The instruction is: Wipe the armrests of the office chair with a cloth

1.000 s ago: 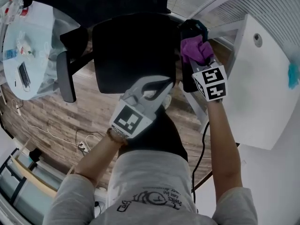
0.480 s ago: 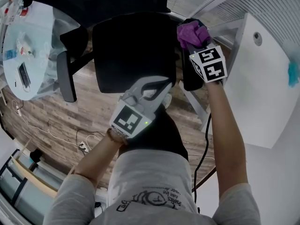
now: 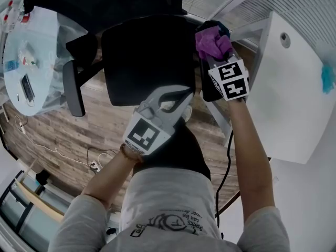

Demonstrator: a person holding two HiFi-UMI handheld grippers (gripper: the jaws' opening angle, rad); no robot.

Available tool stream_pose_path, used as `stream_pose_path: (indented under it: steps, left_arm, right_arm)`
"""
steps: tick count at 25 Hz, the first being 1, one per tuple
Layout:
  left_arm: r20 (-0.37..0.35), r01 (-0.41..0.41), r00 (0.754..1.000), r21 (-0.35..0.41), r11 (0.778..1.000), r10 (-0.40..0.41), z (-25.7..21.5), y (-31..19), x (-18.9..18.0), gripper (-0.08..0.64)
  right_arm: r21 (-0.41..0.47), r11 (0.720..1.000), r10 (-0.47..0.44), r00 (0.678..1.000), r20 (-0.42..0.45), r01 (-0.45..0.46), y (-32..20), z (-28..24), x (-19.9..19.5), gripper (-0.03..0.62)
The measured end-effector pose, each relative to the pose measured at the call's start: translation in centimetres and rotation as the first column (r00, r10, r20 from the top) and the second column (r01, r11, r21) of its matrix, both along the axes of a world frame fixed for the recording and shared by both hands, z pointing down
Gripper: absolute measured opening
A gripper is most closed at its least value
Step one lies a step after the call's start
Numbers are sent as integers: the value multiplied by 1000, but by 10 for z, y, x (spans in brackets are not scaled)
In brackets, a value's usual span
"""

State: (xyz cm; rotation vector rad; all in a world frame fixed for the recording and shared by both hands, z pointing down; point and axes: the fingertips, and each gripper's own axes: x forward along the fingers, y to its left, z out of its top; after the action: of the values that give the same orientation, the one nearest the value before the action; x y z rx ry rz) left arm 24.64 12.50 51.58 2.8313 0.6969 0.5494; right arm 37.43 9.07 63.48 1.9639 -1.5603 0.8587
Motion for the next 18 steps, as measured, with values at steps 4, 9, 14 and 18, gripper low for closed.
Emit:
stream_pose_path:
  steps: [4,9,14,18]
  left_arm:
    - [-3,0,1000,3,1000,0,-2,-1,2,3]
    - [-1,3,1000,2,1000,-3,-1,-1,3,3]
    - [0,4,1000,0,1000,-4,-3,-2,6,3]
    - [-6,1,1000,-1,1000,-1,-6,-3,9,3]
  right_arm:
    - [-13,1000,2,1000,-4,-2,18,-2,-17,29]
    - [-26,1000,14,1000,-4,-14,51,-5,-46,29]
    - [-51,999,14,1000,-11,-15,80,-9,-81,28]
    - [-67,998,20,1000,9,-19,103,-12,-108,28]
